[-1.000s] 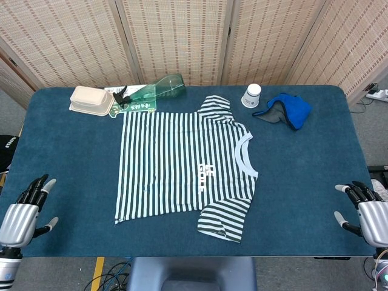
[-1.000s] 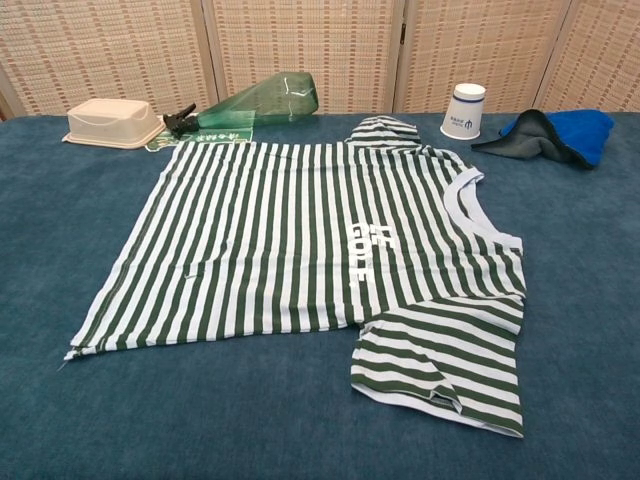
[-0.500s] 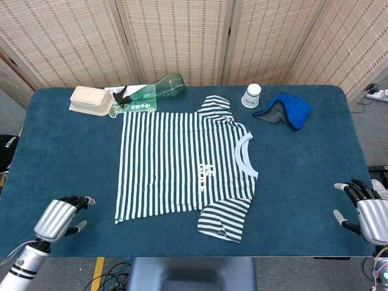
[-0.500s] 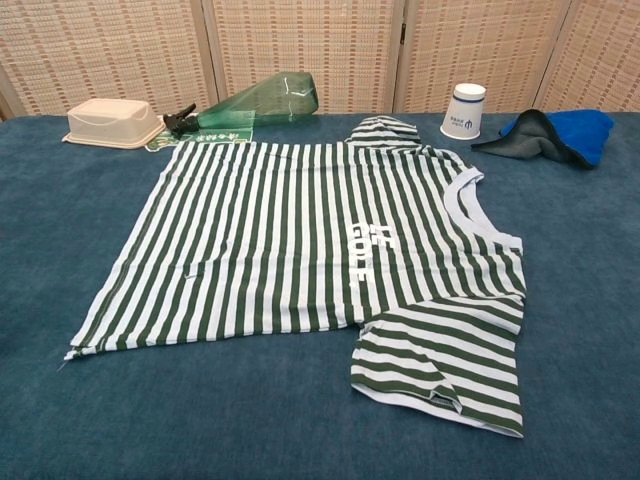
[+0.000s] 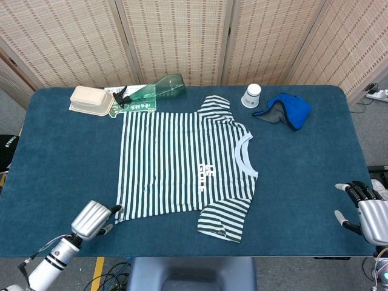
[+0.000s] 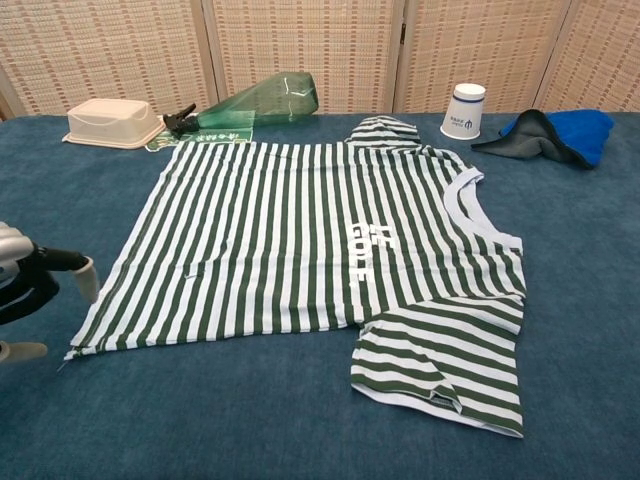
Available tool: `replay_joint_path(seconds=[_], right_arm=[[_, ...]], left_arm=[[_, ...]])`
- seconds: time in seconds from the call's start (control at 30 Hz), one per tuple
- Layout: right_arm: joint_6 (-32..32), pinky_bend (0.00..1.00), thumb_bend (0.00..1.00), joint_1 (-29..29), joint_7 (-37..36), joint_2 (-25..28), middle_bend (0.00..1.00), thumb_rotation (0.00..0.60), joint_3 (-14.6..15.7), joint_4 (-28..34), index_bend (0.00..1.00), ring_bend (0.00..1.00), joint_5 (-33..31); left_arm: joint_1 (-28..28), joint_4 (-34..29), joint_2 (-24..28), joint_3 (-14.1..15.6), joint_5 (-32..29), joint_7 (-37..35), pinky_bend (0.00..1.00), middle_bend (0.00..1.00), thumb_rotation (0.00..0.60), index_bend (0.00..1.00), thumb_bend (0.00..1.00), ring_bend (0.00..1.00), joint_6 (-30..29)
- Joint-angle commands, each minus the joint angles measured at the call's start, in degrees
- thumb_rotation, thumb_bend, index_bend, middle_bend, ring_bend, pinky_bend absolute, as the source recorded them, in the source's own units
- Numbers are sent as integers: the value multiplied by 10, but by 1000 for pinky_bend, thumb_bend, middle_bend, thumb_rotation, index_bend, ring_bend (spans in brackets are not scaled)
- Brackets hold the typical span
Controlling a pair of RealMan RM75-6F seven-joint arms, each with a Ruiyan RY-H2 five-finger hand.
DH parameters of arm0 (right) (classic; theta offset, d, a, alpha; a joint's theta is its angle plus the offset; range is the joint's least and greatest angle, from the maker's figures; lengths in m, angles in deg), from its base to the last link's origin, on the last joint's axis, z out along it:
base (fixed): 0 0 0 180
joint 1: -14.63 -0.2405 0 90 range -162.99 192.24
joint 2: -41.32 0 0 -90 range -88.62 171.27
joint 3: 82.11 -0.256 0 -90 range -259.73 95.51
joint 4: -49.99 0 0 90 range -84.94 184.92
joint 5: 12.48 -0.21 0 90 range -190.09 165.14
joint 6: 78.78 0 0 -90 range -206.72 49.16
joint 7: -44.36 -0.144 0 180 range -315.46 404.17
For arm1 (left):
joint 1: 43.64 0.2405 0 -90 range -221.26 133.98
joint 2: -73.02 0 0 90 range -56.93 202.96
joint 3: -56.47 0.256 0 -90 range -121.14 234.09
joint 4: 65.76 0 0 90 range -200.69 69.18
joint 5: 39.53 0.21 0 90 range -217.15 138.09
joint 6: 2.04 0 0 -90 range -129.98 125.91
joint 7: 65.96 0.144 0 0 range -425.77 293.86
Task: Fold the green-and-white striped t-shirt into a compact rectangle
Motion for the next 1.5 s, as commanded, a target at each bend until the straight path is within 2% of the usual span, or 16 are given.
replay_joint_path(seconds=[0.03,0.57,0.93,1.23,1.5], right_arm=[[0,297,273,0,0,0,291,600,0,0,244,223,-1],[-2,297,273,0,-2,-4,291,600,-1,-5,244,223,-4],[-2,297,274,0,-2,-5,291,600,-1,-7,244,223,-5],[-2,297,273,1,1,-5,291,600,-1,-5,244,223,-6],[-1,297,273,2,2,-5,291,600,-2,-5,244,223,-7]], left_arm=[[-11,6,-15,-2,-13,2,944,868,600,424,224,823,18],[-40,16,-44,-11,-65,26,944,873,600,424,224,826,63],[-48,2,-39,-1,-86,30,944,873,600,419,223,827,82],[-57,23,-56,-14,-104,30,944,872,600,423,224,827,80],[-62,37,-60,-14,-109,20,944,873,600,442,224,827,79]])
